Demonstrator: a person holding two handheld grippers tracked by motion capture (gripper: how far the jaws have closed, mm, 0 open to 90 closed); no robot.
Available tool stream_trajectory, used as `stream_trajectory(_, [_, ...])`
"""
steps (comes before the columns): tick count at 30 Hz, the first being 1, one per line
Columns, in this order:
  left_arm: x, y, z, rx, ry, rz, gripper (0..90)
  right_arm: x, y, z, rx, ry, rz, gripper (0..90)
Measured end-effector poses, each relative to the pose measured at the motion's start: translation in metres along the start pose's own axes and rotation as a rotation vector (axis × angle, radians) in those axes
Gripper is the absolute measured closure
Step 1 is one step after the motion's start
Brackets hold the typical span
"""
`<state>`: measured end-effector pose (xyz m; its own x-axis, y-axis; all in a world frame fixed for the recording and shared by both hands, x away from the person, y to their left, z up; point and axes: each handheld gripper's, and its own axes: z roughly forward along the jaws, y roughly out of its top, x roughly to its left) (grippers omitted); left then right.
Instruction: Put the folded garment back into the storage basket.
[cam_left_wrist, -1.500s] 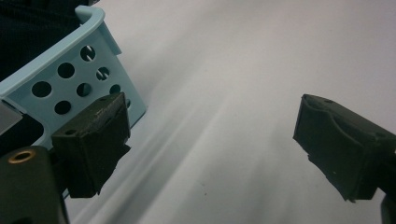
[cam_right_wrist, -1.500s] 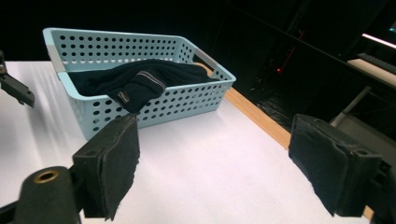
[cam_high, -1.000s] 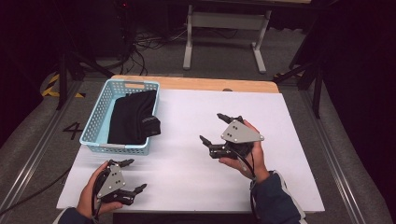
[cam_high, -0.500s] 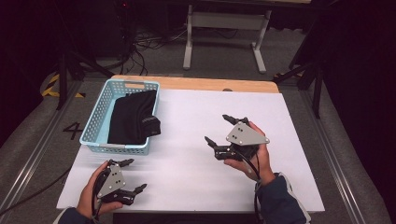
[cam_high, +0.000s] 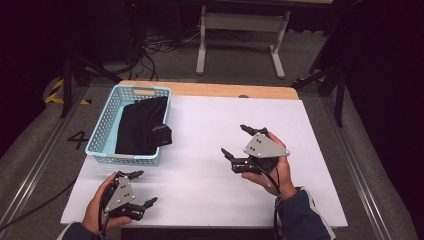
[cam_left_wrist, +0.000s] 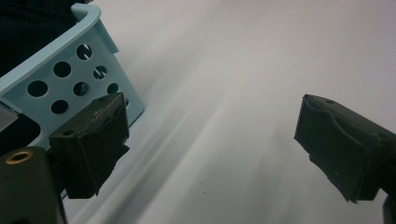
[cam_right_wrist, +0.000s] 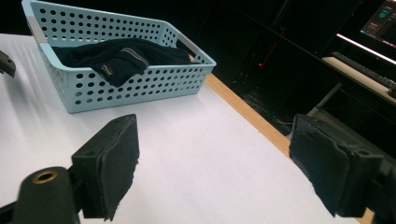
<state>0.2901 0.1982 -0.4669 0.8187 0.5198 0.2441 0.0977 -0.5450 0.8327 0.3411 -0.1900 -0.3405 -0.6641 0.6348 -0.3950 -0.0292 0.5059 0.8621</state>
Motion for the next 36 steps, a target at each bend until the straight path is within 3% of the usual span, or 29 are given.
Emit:
stream_trajectory(21, [-0.001, 0.000, 0.001, 0.007, 0.000, 0.009, 10.5, -0.002, -0.008, -0.009, 0.013, -0.003, 0.002, 16.8])
stream_trajectory(26, [0.000, 0.000, 0.001, 0.008, -0.001, 0.009, 10.5, -0.001, -0.011, -0.011, 0.025, 0.019, 0.002, 16.8])
stream_trajectory(36, [0.000, 0.000, 0.001, 0.014, 0.000, 0.014, 10.5, 0.003, -0.016, -0.013, 0.035, -0.001, 0.004, 16.7])
